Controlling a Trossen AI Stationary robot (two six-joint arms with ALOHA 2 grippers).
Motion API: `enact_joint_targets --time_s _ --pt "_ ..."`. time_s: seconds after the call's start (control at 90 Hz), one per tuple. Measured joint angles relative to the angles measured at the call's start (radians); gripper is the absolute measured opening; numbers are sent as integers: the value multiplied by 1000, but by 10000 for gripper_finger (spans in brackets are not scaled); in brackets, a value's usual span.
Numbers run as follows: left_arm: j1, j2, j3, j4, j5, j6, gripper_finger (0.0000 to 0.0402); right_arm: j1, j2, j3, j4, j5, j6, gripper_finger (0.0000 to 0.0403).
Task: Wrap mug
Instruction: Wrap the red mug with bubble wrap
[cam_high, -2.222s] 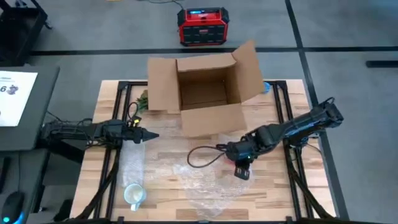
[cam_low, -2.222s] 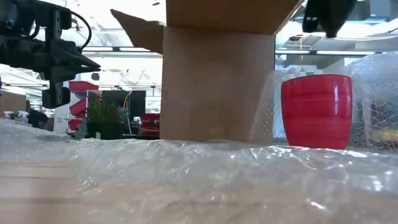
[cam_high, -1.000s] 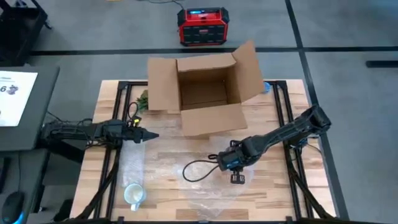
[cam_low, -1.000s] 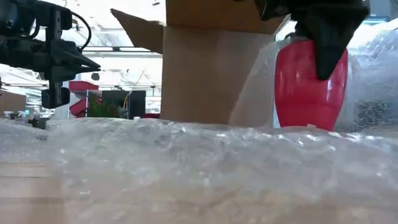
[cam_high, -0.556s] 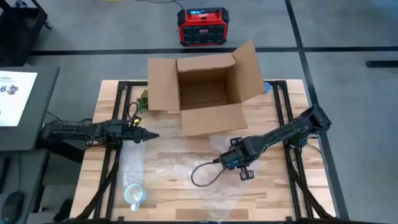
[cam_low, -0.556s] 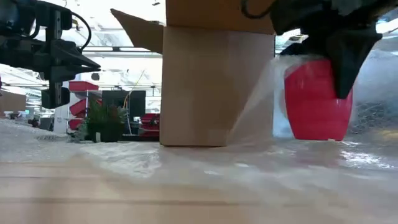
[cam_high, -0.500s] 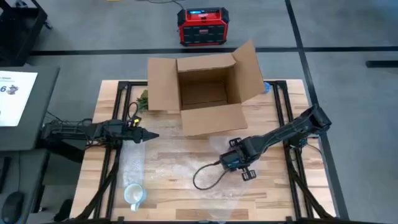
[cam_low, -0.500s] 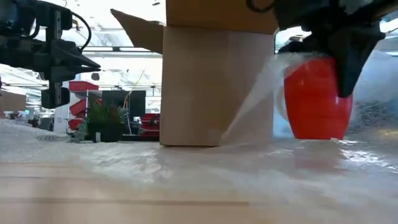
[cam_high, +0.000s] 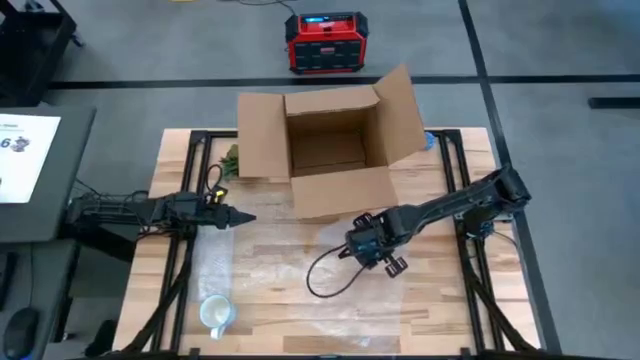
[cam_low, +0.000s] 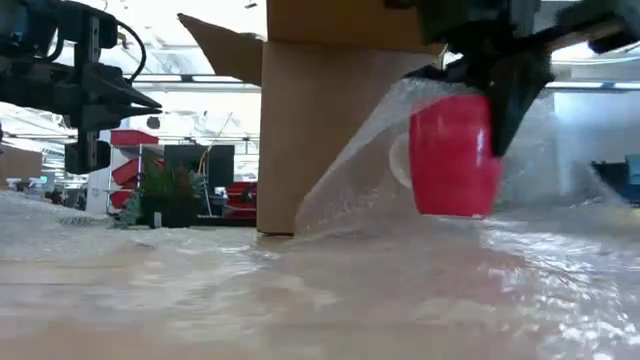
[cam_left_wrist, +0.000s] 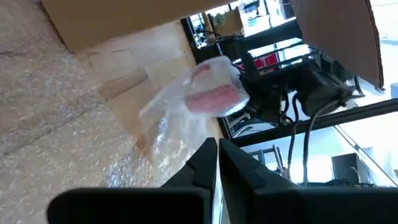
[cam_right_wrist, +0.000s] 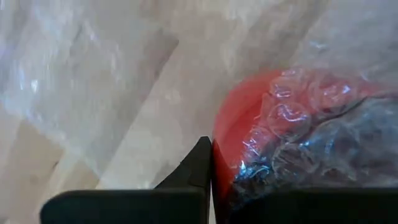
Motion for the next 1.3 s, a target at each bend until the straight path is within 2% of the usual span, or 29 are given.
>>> enact_joint_targets --time_s 0.189,0.4,0.811,0.933,1.156,1.3 --pt "0 0 0 0 0 0 0 1 1 -10 3 -7 1 16" --pt "0 0 0 0 0 0 0 0 1 -10 31 -7 4 38" --pt "-3 0 0 1 1 -3 0 17 95 -7 64 -8 159 77" --pt "-3 0 0 0 2 -3 0 18 95 24 40 -9 174 106" --pt "-3 0 0 1 2 -2 0 18 95 128 -28 -9 175 188" --pt "-3 0 0 1 2 0 0 18 95 202 -123 -9 239 229"
